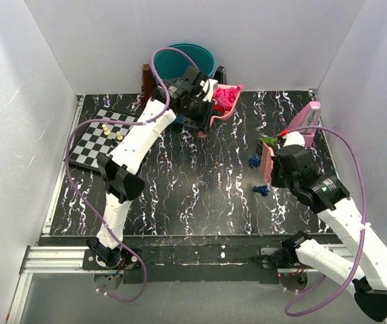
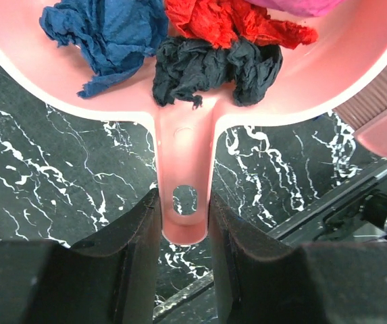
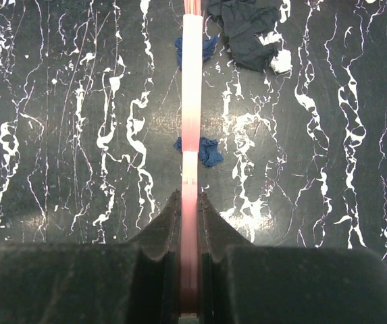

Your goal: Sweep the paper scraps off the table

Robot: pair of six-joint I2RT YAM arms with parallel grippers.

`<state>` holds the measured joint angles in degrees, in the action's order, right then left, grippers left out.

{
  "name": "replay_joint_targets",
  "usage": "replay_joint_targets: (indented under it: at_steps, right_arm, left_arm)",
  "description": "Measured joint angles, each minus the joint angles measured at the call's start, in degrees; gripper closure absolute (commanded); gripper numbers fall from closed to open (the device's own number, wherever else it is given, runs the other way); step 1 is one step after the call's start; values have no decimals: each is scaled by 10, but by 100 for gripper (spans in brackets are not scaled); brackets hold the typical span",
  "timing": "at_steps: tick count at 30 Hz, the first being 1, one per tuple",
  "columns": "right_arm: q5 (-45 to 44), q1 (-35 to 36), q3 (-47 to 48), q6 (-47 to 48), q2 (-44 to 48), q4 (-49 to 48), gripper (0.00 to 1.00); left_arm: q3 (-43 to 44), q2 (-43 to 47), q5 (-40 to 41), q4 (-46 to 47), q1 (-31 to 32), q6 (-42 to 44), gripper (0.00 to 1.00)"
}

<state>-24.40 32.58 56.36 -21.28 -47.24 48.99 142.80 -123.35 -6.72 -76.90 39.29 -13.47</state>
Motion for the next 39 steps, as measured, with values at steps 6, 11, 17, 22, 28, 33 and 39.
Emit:
replay_joint_targets:
  at_steps: [6, 11, 17, 22, 28, 33, 39]
  right_arm:
    - [8, -3, 0, 0, 0, -4, 99]
    - [13, -3, 0, 0, -1, -12, 99]
    - [20, -3, 0, 1, -10, -15, 99]
    - [21, -3, 0, 2, -18, -18, 99]
    - [24, -3, 0, 2, -25, -28, 99]
    - [25, -3, 0, 1, -27, -29, 99]
    - [25, -3, 0, 0, -27, -29, 99]
  left_arm:
    - [10, 0, -52, 2, -38, -21, 78]
    - [21, 0, -81, 13, -54, -29, 78]
    - [33, 0, -103, 29, -69, -35, 78]
    - [49, -4, -125, 64, -89, -46, 76]
    - [61, -25, -174, 151, -130, -87, 77]
    - [61, -50, -244, 249, -171, -159, 78]
    - [35, -83, -349, 402, -211, -294, 79]
